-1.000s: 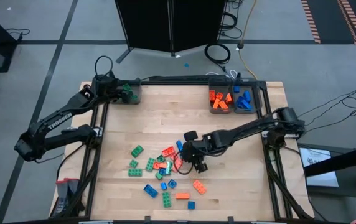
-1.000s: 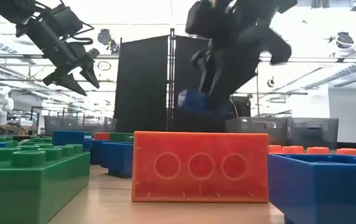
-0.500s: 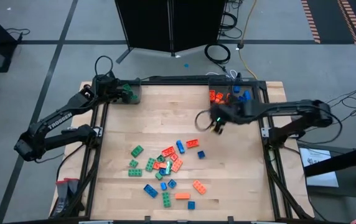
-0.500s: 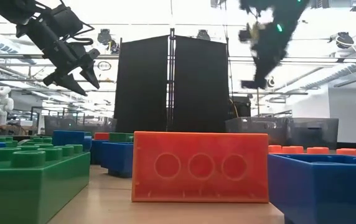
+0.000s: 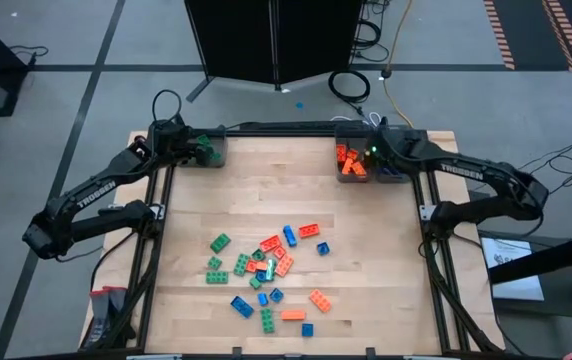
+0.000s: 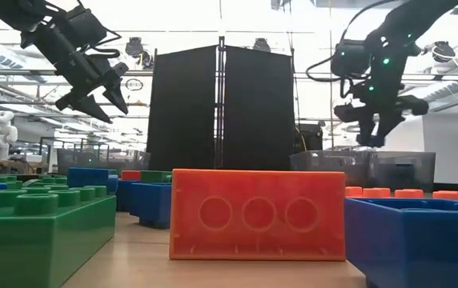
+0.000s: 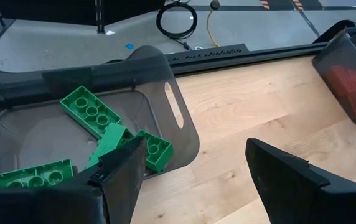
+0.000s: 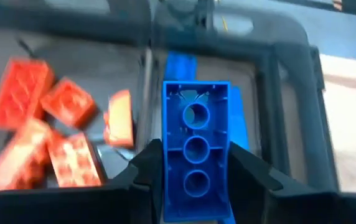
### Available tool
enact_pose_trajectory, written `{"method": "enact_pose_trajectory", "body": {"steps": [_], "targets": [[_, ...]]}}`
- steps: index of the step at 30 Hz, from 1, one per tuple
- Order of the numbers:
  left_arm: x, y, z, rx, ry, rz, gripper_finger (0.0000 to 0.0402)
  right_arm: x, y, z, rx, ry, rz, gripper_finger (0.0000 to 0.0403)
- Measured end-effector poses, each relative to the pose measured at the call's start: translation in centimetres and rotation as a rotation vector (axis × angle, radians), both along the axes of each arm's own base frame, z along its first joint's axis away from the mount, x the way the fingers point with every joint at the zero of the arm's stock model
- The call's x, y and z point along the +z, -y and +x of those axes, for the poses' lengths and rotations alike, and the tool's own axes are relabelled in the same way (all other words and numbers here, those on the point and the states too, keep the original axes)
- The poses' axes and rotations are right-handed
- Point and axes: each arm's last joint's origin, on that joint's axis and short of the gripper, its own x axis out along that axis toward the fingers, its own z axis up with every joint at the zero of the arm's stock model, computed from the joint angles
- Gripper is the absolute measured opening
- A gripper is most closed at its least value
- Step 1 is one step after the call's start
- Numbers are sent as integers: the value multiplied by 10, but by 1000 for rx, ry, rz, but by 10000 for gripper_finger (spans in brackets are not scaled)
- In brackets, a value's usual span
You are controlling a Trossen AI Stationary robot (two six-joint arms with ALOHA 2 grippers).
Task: Sort blocks
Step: Put the blue game piece into the right black bin
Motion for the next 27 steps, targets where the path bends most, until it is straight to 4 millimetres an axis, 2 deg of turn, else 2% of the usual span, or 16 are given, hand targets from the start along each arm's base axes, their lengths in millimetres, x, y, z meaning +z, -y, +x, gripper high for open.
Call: {"method": "enact_pose_trajectory", "body": {"steps": [4,5,11,13,15,17,21,24,27], "targets": [[0,0,0,0,0,0,277,-1,14,3,20,15,-41,112],[0,0,0,0,0,-1,277,0,16,3,20,20,-49,123],[0,0,0,0,-1,-1,276,2,23,-2,-45,56,-52,281],[0,0,0,-1,-1,0,277,2,24,-3,-46,89,-27,312],[0,0,0,0,-1,-1,277,2,24,-1,-26,133,-1,325],[0,0,0,-1,-1,0,277,6,23,6,78,195,12,327],[0,0,0,-3,-3,2,277,18,7,37,441,398,43,312],[0,0,0,-3,-3,2,277,23,-18,60,668,515,96,300],[0,0,0,-5,-5,4,277,16,-52,80,858,463,129,297]]}}
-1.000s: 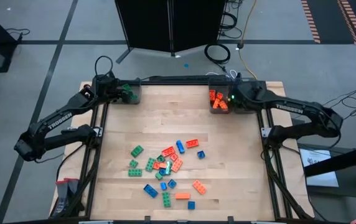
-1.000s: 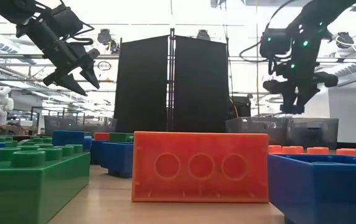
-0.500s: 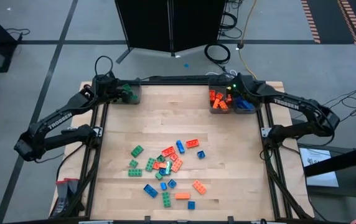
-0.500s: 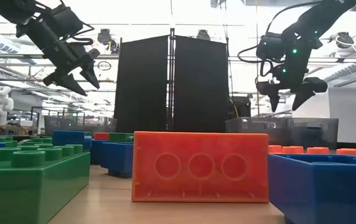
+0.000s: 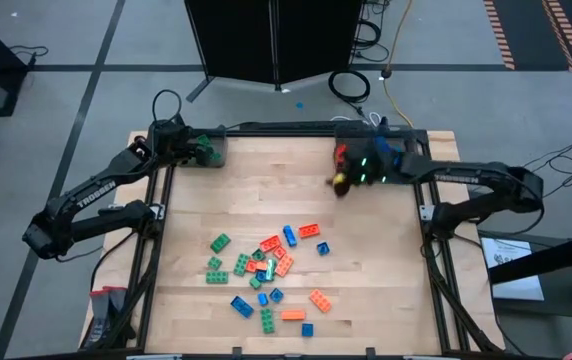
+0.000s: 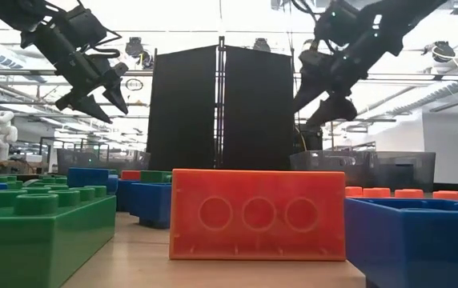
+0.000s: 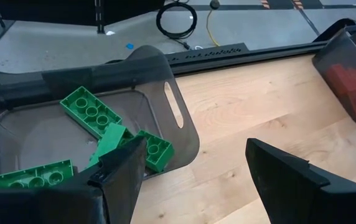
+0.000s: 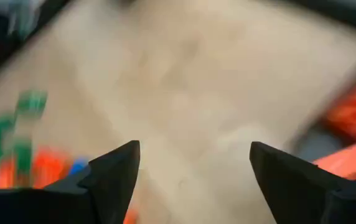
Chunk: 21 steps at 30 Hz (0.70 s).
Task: Sort blocks
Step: Put the blue game piece into the right black bin
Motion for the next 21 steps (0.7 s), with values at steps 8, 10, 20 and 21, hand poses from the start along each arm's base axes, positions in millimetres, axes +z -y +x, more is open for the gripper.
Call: {"method": "enact_pose_trajectory", "body": {"steps": [8,10,20,21], "targets": [[0,0,0,-2,-2,2,277,-39,-78,34,471,-167,-120,297],[0,0,0,-2,-2,2,277,-50,-89,38,515,-203,-114,297],[-1,1,-1,-13,-21,0,277,-86,-133,54,658,-223,-115,297],[-2,1,-1,-14,-26,-6,277,-88,-136,55,667,-225,-116,297]]}}
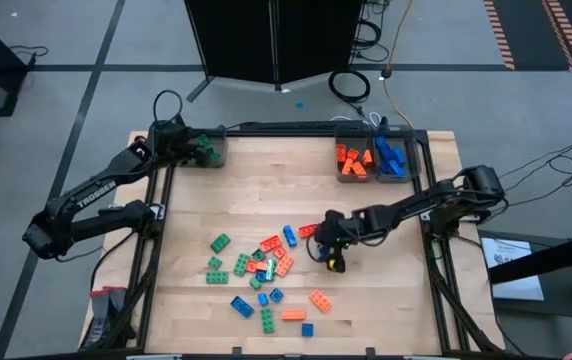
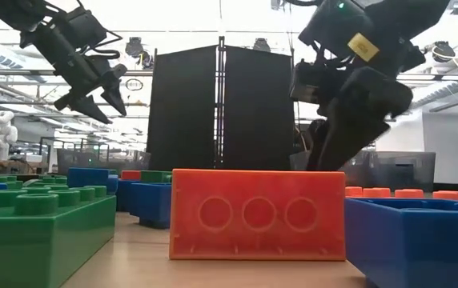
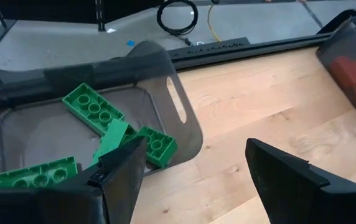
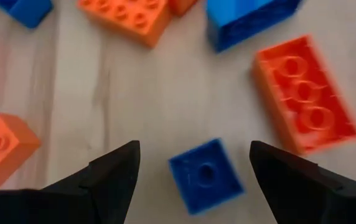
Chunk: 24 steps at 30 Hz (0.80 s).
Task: Sort blocks
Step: Put the blue game piece into the right black bin
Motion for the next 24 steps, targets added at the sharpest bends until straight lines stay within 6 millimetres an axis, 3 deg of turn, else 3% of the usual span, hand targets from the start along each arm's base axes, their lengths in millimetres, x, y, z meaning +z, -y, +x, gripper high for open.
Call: {"method": "enact_pose_trajectory", "body": {"steps": [7,10,13,16,21,24], "targets": [[0,0,0,0,-3,-4,277,-19,-5,2,-16,-62,-10,297],[0,0,0,0,-3,-4,277,-24,-4,3,-73,-76,-26,275],[0,0,0,0,-3,-4,277,-24,-3,3,-128,-76,-42,214],[0,0,0,0,-3,-4,277,-24,-2,2,-140,-78,-48,120],[0,0,0,0,-3,-4,277,-19,-2,2,-207,-60,-3,118],[0,0,0,-3,-7,-2,277,-5,2,-3,-273,-23,-16,118]]}}
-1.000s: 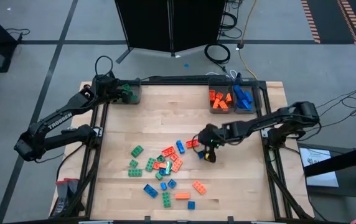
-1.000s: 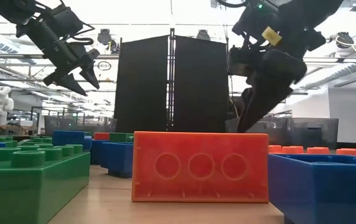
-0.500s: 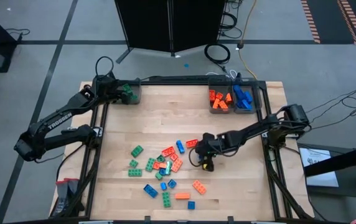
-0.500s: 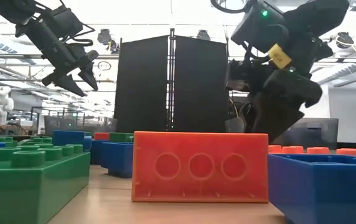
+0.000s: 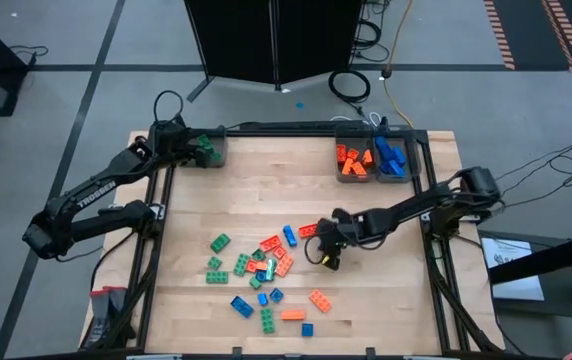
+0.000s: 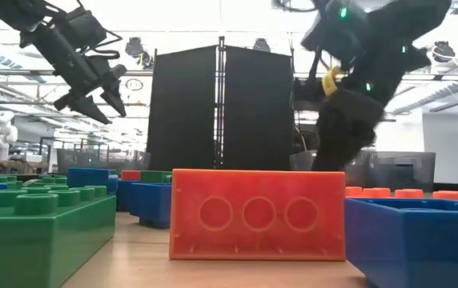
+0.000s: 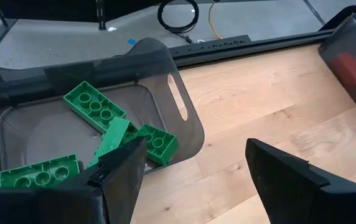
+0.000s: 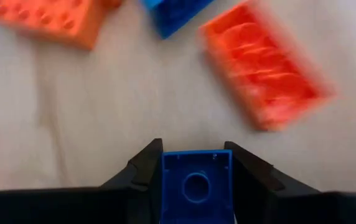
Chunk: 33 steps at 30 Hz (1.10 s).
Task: Sort blocks
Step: Put the blue game piece into the right black bin
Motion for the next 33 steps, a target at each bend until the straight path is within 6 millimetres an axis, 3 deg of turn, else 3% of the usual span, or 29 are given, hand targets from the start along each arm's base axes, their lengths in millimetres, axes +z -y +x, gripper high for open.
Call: {"method": "enact_pose_trajectory", "body": {"steps": [6,10,15,19,22,33], "targets": [[0,0,0,0,2,2,277,61,26,-24,-218,148,-128,118],[0,0,0,1,3,3,277,98,55,-59,-448,185,-260,118],[0,0,0,1,4,3,277,121,94,-109,-810,163,-389,118],[0,0,0,4,6,1,277,125,120,-135,-1073,133,-433,118],[0,0,0,5,7,0,277,122,138,-144,-1231,107,-440,118],[0,0,0,6,8,-1,277,78,198,-136,-1534,-37,-392,118]]}}
